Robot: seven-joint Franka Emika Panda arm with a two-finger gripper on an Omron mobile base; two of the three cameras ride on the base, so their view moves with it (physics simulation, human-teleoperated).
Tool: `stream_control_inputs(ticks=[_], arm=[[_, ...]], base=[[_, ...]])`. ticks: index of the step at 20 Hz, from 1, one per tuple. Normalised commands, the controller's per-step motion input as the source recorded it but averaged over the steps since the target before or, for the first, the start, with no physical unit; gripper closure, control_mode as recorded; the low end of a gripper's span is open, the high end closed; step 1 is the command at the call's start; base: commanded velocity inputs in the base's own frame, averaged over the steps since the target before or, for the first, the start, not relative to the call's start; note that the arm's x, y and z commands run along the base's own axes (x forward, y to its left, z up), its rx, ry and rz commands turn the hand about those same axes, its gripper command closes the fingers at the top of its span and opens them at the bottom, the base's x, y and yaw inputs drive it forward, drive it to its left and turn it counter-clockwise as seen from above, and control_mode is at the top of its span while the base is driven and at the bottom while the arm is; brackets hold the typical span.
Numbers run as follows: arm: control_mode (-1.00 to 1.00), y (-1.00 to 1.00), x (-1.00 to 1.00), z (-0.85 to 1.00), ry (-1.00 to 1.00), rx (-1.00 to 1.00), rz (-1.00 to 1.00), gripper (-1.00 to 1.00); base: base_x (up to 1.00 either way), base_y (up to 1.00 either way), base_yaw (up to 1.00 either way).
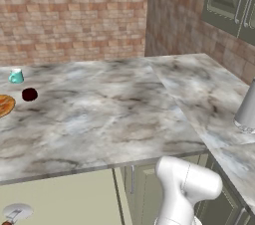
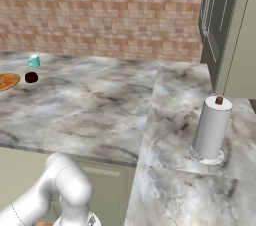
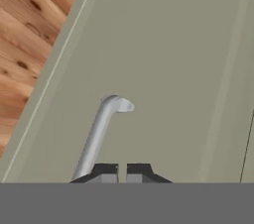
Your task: Take the pizza cutter from the drawer on the left and place it on the dining counter for cutting.
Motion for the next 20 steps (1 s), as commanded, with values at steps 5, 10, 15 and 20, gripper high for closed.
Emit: stream_control_inputs(ticks=[5,10,15,20], arm=[[-1.0,0.0,0.0,0.0,0.0,0.0,0.0,-1.0],[-1.0,0.0,-0.1,0.0,0.0,0.0,0.0,-1.0],[-1.0,0.0,-0.49,0.0,0.0,0.0,0.0,-1.0],[-1.0,0.0,-0.68,0.17,0.0,0.0,-0.01,-1.0]], base=[[0.0,0.0,0.0],[0.0,0.0,0.0],[0.0,0.0,0.0],[0.0,0.0,0.0]])
